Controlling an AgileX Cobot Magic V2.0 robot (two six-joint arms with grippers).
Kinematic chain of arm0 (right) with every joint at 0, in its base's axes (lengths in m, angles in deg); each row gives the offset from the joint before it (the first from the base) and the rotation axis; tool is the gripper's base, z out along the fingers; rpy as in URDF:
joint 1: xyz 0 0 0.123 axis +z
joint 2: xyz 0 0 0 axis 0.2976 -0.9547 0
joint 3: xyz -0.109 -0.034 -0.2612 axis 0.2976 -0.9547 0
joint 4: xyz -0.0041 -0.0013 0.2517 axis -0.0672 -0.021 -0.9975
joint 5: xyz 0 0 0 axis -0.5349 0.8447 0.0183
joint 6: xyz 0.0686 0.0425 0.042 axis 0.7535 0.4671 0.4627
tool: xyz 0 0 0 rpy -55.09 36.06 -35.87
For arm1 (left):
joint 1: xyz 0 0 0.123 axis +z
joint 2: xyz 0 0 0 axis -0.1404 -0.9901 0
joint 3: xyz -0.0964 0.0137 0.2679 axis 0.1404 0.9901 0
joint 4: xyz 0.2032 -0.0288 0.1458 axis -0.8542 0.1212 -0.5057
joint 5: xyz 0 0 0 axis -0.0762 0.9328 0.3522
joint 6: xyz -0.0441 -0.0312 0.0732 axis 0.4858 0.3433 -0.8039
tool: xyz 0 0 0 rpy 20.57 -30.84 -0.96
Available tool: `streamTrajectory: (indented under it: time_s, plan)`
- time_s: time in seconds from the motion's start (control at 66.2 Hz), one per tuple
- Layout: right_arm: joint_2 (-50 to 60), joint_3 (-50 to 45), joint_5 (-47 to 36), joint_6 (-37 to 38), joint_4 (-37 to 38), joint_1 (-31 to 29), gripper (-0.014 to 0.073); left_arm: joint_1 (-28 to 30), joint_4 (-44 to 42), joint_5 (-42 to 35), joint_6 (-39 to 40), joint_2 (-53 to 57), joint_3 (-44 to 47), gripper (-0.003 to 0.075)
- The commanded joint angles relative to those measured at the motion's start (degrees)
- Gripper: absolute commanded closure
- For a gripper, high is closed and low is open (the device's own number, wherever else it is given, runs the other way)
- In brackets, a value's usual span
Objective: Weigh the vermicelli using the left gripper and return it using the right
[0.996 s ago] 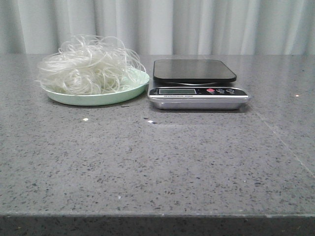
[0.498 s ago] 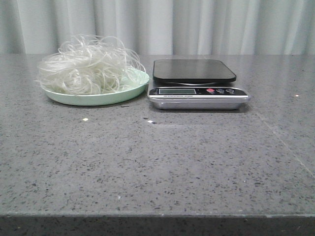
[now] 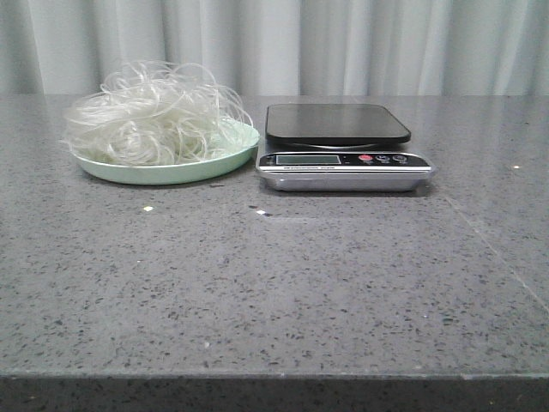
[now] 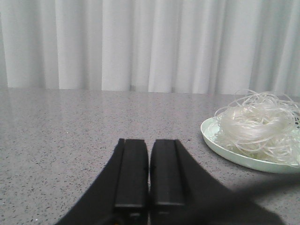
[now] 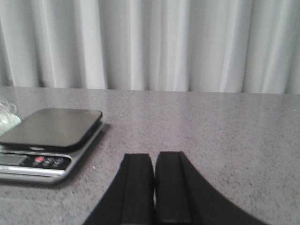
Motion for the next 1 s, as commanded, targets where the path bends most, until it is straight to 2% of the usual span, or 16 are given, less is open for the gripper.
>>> streamTrajectory:
  time_s: [0.0, 0.211, 0.377, 0.981]
  plan:
    - [2.3, -2.4, -6.8, 1.0, 2.7, 0.3, 0.0414, -0.4, 0.0, -4.9, 0.6, 1.1, 0.4, 0.0594]
    - [4.3, -7.3, -9.0, 1.2, 3.5, 3.0, 0.0414, -0.4, 0.0, -4.9, 0.6, 1.1, 0.4, 0.0594]
    - [4.3, -7.2, -12.4, 3.9, 8.3, 2.8, 0.0414, -0.4, 0.0, -4.9, 0.6, 1.1, 0.4, 0.0594]
    - [4.3, -7.2, -13.7, 3.9, 6.5, 2.6, 0.0414, -0.4, 0.0, -4.9, 0.6, 1.1, 0.4, 0.0594]
